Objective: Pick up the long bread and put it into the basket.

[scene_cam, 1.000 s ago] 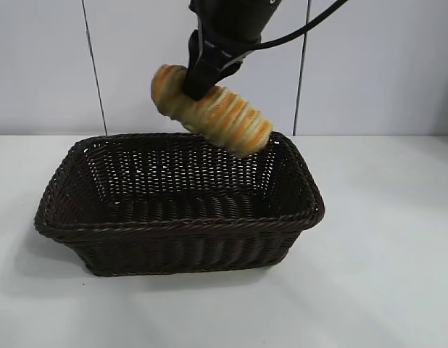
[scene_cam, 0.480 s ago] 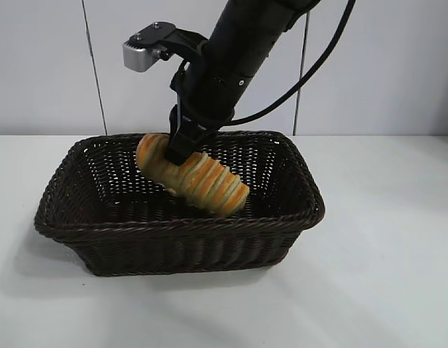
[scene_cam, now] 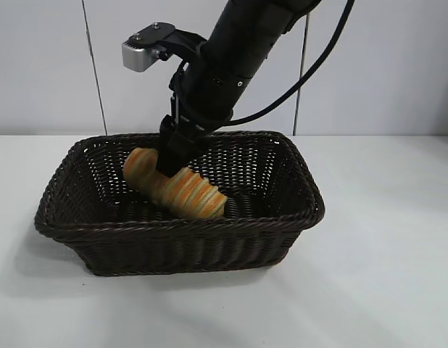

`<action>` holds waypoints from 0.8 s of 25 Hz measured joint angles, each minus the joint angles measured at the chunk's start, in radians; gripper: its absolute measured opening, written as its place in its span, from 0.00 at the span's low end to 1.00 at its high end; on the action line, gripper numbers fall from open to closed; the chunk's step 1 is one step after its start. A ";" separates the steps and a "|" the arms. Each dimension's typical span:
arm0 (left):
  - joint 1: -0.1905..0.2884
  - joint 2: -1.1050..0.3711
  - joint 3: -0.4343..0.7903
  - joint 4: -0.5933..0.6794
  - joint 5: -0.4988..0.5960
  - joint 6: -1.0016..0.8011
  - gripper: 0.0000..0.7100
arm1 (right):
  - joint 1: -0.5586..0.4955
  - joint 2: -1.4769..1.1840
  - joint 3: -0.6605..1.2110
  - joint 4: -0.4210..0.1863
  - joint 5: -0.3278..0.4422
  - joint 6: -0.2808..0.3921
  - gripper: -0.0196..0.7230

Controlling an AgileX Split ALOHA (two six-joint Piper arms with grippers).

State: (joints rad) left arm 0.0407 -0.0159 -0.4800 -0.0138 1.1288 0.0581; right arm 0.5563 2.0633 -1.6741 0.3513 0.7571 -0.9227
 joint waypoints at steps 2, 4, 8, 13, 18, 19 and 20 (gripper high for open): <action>0.000 0.000 0.000 0.000 0.000 0.000 0.98 | 0.000 -0.021 -0.024 -0.024 0.005 0.086 0.95; 0.000 0.000 0.000 0.000 0.000 0.000 0.98 | 0.000 -0.040 -0.069 -0.084 0.031 0.236 0.96; 0.000 0.000 0.000 0.000 0.000 0.000 0.98 | 0.000 -0.047 -0.223 -0.251 0.142 0.552 0.96; 0.000 0.000 0.000 -0.048 0.000 -0.020 0.98 | -0.009 -0.049 -0.419 -0.385 0.286 0.802 0.96; 0.000 0.000 0.000 -0.089 0.000 -0.030 0.98 | -0.066 -0.051 -0.476 -0.410 0.371 0.893 0.96; 0.000 0.000 0.000 -0.089 0.000 -0.030 0.98 | -0.089 -0.051 -0.476 -0.411 0.386 0.897 0.96; 0.000 0.000 0.000 -0.089 0.000 -0.029 0.98 | -0.115 -0.051 -0.476 -0.410 0.403 0.900 0.96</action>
State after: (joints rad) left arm 0.0407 -0.0159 -0.4800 -0.1032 1.1288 0.0289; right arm 0.4414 2.0121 -2.1496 -0.0587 1.1598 -0.0232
